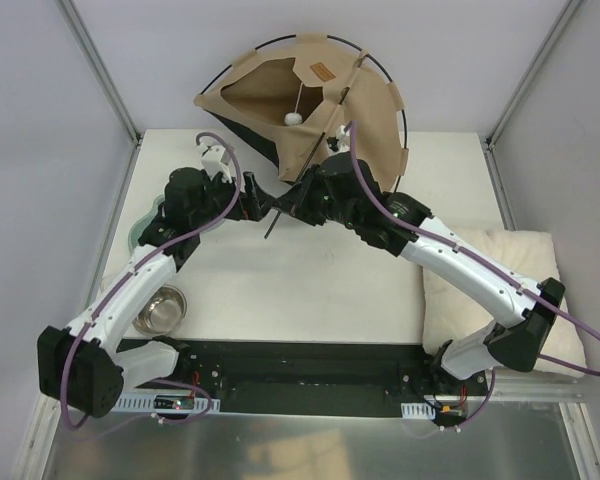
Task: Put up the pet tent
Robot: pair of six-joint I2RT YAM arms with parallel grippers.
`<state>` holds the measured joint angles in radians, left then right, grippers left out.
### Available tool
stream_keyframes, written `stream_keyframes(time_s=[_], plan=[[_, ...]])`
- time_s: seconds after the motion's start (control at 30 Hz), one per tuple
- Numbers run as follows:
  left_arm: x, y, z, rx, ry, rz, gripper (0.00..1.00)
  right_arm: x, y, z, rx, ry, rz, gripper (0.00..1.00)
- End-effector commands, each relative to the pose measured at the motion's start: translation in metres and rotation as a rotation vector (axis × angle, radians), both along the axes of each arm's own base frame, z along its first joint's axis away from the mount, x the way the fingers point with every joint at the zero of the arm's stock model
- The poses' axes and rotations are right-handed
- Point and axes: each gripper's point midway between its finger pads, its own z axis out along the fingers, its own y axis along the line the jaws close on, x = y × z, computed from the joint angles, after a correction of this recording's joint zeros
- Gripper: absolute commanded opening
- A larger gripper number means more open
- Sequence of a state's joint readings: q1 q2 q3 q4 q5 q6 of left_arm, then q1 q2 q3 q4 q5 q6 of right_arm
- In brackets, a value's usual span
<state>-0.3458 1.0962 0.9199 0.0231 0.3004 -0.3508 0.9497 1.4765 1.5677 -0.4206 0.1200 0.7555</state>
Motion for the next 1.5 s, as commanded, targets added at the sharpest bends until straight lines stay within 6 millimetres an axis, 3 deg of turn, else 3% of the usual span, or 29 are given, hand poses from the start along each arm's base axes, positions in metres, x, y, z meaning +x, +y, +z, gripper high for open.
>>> stream_keyframes(time_s=[0.0,0.2,0.37,0.5,0.63,0.8,0.9,1.17,1.37,1.47], plan=[[0.016,-0.029,0.048,-0.083,-0.225,-0.149,0.93,0.004,-0.003,0.039,0.094,-0.029,-0.028,0.00],[0.030,-0.043,0.070,-0.209,-0.439,-0.191,0.92,0.003,-0.005,0.040,0.118,-0.012,-0.037,0.00],[0.037,-0.059,0.069,-0.248,-0.415,-0.265,0.86,0.005,-0.007,0.045,0.134,-0.017,-0.040,0.00],[0.045,-0.062,0.066,-0.245,-0.401,-0.258,0.74,0.005,-0.006,0.044,0.138,-0.011,-0.040,0.00],[0.053,-0.058,0.070,-0.240,-0.418,-0.223,0.70,0.006,-0.004,0.042,0.154,-0.006,-0.045,0.00],[0.056,-0.064,0.078,-0.242,-0.415,-0.251,0.44,0.007,0.000,0.040,0.162,0.008,-0.040,0.00],[0.052,-0.067,0.073,-0.228,-0.397,-0.284,0.35,0.008,0.001,0.041,0.169,0.009,-0.047,0.00],[0.045,-0.067,0.054,-0.157,-0.364,-0.323,0.43,0.010,0.004,0.043,0.178,0.006,-0.048,0.00],[0.048,-0.067,0.046,-0.118,-0.355,-0.334,0.32,0.010,0.005,0.041,0.174,0.008,-0.043,0.00],[0.050,-0.068,0.046,-0.118,-0.352,-0.338,0.22,0.011,0.005,0.040,0.169,0.007,-0.044,0.00]])
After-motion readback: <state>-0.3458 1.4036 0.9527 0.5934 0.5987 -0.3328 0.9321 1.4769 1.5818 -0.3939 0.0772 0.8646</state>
